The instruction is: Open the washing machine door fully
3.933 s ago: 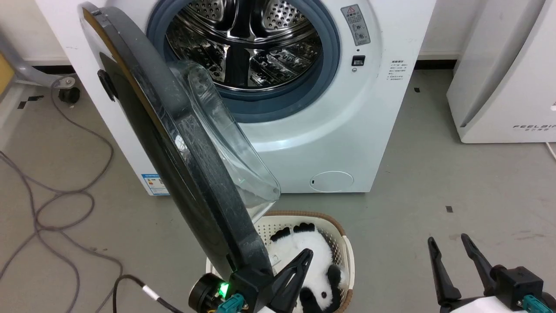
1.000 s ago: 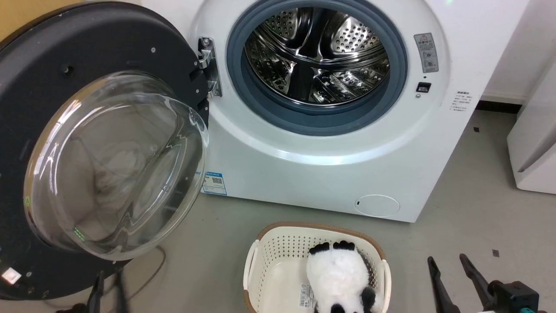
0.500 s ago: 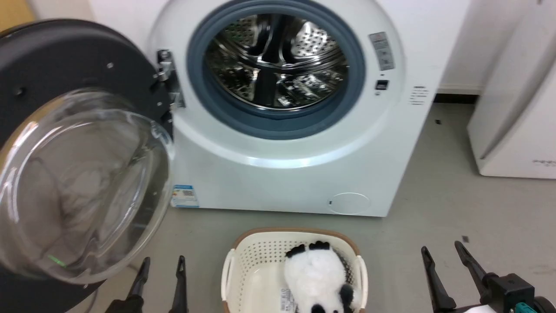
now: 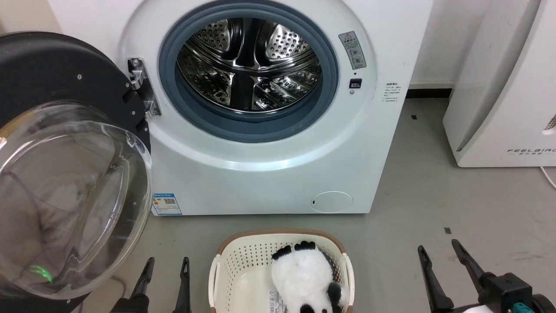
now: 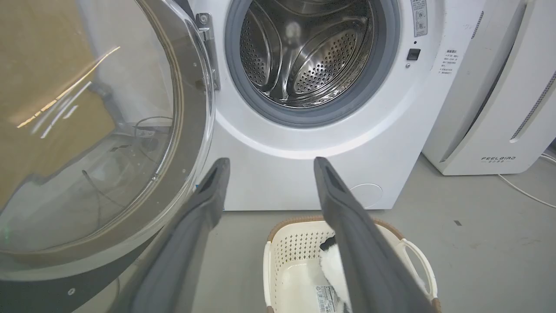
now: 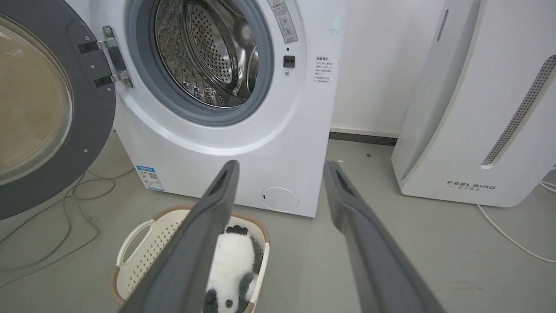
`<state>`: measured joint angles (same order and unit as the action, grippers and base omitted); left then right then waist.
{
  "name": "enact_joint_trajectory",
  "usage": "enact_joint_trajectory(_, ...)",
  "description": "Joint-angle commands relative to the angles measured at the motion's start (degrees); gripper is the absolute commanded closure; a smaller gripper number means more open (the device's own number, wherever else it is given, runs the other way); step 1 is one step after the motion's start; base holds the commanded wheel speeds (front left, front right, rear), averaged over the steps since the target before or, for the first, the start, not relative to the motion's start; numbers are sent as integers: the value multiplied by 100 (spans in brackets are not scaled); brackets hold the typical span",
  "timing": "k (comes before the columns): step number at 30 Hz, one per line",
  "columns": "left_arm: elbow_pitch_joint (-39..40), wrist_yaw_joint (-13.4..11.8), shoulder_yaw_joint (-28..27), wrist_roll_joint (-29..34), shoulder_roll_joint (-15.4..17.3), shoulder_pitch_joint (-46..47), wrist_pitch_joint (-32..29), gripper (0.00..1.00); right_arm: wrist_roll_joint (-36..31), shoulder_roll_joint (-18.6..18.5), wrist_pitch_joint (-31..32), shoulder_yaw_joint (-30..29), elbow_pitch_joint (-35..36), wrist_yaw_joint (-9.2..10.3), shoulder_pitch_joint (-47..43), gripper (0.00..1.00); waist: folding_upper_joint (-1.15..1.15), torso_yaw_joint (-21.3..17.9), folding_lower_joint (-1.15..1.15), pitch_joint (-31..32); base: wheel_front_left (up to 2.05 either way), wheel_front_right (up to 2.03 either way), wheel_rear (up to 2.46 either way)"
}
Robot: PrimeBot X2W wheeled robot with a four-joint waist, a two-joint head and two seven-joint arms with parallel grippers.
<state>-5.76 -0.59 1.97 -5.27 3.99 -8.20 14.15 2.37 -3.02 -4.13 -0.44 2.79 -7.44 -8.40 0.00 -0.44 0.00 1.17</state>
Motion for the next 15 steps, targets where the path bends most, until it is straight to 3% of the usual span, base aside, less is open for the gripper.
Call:
enact_joint_trajectory(1,-5,-24,10,-25,10,33,-11,0,59,14,-5,13,12,-5,-73,0,0,6,0,-5,0,0,0)
enact_joint_trajectory(4,-5,-20,15,-102,6,21,-69,0,93,14,-18,39,-11,-5,-66,0,0,25,0,-14,0,0,0)
enact_joint_trajectory(5,-3,-8,16,-105,-1,0,-86,100,49,0,-2,43,-18,0,0,100,0,23,0,-15,0,0,0)
enact_joint_trajectory(15,31,-2,4,-90,-7,47,-182,100,52,0,24,62,-38,0,58,100,0,26,0,-23,0,0,0)
